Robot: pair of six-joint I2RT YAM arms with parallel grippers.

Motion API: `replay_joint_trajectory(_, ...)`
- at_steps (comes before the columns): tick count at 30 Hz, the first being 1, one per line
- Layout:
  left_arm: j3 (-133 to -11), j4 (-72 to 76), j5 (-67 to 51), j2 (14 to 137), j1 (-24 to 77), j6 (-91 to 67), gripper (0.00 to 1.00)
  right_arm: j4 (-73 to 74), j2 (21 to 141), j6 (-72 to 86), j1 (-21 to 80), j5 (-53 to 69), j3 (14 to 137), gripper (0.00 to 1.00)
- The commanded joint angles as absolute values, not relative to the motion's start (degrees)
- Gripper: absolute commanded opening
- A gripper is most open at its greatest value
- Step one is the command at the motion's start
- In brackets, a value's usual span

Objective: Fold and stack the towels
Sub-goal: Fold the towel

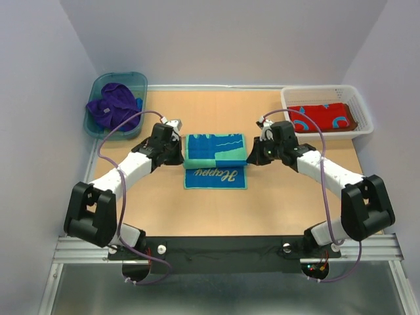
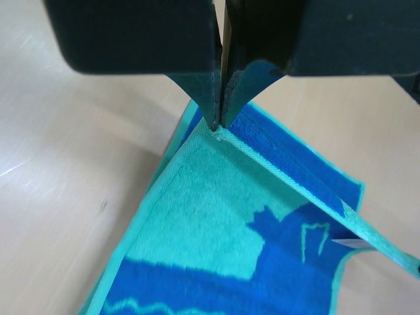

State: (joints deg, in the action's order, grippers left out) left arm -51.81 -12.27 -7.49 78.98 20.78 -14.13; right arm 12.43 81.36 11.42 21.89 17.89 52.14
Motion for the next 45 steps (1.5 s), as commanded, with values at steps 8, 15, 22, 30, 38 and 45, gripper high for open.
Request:
replay_joint_trajectory(8, -46.67, -11.07, -0.44, 82.44, 20.13, -17.14, 0.00, 14.33, 86.74, 14.15, 22.15, 17.84, 47.73, 0.03)
replay_joint_trajectory(15, -51.76, -13.18, 2.98, 78.15, 20.65, -16.52, 0.00, 14.33, 83.41, 15.03, 22.06, 15.65, 48.95, 0.00)
replay_joint_trajectory(22, -52.30, -14.77, 4.04, 74.45, 20.83, -16.79, 0.00, 14.33, 80.16, 17.31, 22.15, 18.28, 48.35, 0.01)
replay_joint_trajectory(30, -43.87, -13.36, 3.26, 75.41, 21.01, -19.51, 0.03, 14.41, 84.28, 18.37, 23.46, 22.49, 42.63, 0.07)
replay_joint_trajectory(38, -40.25, -14.67, -1.56, 65.32, 23.11, -23.29, 0.69, 17.40, 79.55, 18.02, 23.73, 24.69, 40.34, 0.49)
replay_joint_trajectory(45, -40.25, -15.03, -1.95, 55.55, 23.55, -25.84, 0.82, 18.63, 74.09, 17.49, 25.13, 25.32, 45.07, 0.50)
